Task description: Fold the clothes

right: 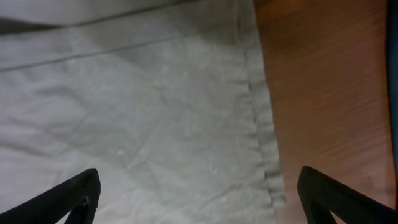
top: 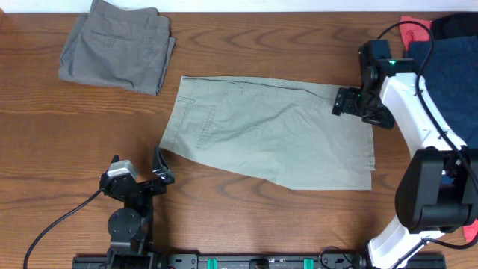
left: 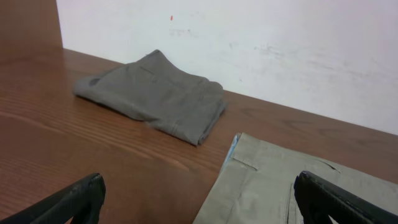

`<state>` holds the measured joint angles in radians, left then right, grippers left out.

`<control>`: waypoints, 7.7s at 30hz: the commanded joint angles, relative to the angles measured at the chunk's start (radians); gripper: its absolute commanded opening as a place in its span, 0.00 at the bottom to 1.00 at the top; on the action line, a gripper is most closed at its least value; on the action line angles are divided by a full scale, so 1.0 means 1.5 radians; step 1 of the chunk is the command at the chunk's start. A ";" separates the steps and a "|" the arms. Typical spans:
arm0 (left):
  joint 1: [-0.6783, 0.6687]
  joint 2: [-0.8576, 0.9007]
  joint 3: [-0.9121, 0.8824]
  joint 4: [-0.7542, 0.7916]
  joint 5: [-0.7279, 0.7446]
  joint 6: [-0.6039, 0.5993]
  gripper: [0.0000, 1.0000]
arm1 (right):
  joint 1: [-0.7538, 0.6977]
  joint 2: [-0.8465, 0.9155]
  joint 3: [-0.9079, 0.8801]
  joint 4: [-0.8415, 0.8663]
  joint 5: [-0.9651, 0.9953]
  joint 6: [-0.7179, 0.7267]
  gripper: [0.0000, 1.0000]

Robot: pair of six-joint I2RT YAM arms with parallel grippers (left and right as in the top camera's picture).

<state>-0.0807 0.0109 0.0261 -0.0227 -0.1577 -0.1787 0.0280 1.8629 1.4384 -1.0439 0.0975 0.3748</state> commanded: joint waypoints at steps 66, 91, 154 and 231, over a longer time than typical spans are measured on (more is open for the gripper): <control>-0.001 -0.004 -0.015 -0.022 -0.012 0.009 0.98 | -0.066 -0.019 -0.281 0.260 -0.087 -0.136 0.02; -0.001 -0.004 -0.015 -0.022 -0.012 0.009 0.98 | -0.110 -0.019 -0.131 0.383 -0.016 -0.149 0.36; -0.001 0.028 0.052 -0.039 0.274 -0.075 0.98 | -0.101 -0.385 -0.315 0.032 -0.153 0.149 0.99; -0.043 1.201 0.660 -0.270 0.376 0.094 0.49 | -0.103 -0.385 -0.315 0.178 0.092 0.066 0.99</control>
<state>-0.1478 1.7973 1.0100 -0.4225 0.3981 -0.0391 -0.1345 1.2865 0.9653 -0.7799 0.2173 0.4854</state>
